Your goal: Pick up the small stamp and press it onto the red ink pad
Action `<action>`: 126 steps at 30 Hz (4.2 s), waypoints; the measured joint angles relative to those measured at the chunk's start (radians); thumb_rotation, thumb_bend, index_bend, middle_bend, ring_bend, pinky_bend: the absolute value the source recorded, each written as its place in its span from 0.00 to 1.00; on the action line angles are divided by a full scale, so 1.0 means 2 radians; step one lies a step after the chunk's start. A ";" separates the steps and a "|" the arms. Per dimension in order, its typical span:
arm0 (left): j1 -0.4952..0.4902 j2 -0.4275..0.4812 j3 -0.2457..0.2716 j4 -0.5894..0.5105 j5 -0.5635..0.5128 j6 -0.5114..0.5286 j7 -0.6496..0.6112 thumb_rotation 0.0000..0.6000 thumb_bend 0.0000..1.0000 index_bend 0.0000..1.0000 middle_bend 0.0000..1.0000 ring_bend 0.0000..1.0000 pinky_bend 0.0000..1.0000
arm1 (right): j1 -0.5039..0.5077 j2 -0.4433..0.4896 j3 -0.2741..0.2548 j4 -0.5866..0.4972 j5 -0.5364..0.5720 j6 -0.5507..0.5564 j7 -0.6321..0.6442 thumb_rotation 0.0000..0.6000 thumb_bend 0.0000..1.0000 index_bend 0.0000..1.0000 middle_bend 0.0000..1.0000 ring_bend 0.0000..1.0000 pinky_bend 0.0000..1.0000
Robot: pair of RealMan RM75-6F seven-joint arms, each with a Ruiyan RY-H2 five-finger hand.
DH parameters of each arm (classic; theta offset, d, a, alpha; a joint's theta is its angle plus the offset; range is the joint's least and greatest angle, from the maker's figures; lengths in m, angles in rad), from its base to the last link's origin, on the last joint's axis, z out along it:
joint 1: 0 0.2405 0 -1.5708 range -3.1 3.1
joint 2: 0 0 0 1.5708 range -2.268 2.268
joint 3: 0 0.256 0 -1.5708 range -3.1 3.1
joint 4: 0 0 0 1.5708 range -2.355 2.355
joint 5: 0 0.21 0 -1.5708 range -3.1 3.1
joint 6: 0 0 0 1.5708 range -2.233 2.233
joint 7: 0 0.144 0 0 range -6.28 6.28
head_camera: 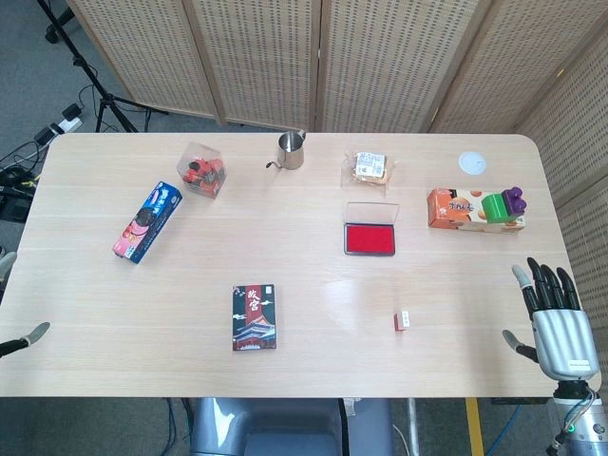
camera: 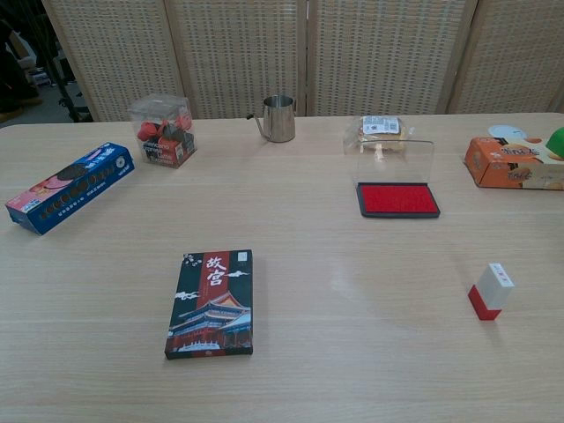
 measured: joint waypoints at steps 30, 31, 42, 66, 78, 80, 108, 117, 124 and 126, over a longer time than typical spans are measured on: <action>-0.002 0.016 -0.010 -0.030 -0.042 -0.030 0.025 1.00 0.00 0.00 0.00 0.00 0.00 | 0.137 -0.071 -0.021 0.218 -0.157 -0.067 0.164 1.00 0.00 0.00 0.91 1.00 1.00; -0.002 0.015 -0.011 -0.030 -0.045 -0.032 0.025 1.00 0.00 0.00 0.00 0.00 0.00 | 0.144 -0.076 -0.025 0.232 -0.166 -0.068 0.170 1.00 0.00 0.00 0.92 1.00 1.00; -0.005 0.012 -0.014 -0.028 -0.053 -0.040 0.031 1.00 0.00 0.00 0.00 0.00 0.00 | 0.195 -0.130 -0.075 0.348 -0.240 -0.065 0.193 1.00 0.00 0.00 0.94 1.00 1.00; -0.006 0.010 -0.016 -0.024 -0.057 -0.046 0.028 1.00 0.00 0.00 0.00 0.00 0.00 | 0.219 -0.180 -0.099 0.400 -0.219 -0.087 0.161 1.00 0.00 0.00 0.94 1.00 1.00; -0.004 0.011 -0.017 -0.024 -0.058 -0.044 0.023 1.00 0.00 0.00 0.00 0.00 0.00 | 0.227 -0.189 -0.100 0.389 -0.205 -0.085 0.163 1.00 0.00 0.00 0.94 1.00 1.00; -0.004 0.012 -0.018 -0.024 -0.059 -0.044 0.021 1.00 0.00 0.00 0.00 0.00 0.00 | 0.229 -0.191 -0.098 0.388 -0.201 -0.085 0.163 1.00 0.00 0.00 0.94 1.00 1.00; -0.002 0.013 -0.021 -0.023 -0.062 -0.046 0.014 1.00 0.00 0.00 0.00 0.00 0.00 | 0.243 -0.203 -0.102 0.355 -0.180 -0.093 0.161 1.00 0.00 0.00 0.94 1.00 1.00; -0.001 0.015 -0.021 -0.023 -0.062 -0.045 0.009 1.00 0.00 0.00 0.00 0.00 0.00 | 0.246 -0.203 -0.100 0.328 -0.166 -0.106 0.146 1.00 0.00 0.00 0.94 1.00 1.00; -0.001 0.015 -0.022 -0.022 -0.063 -0.046 0.008 1.00 0.00 0.00 0.00 0.00 0.00 | 0.245 -0.203 -0.095 0.316 -0.153 -0.112 0.140 1.00 0.00 0.00 0.94 1.00 1.00; -0.001 0.015 -0.022 -0.022 -0.063 -0.045 0.009 1.00 0.00 0.00 0.00 0.00 0.00 | 0.245 -0.203 -0.094 0.315 -0.150 -0.113 0.139 1.00 0.00 0.00 0.94 1.00 1.00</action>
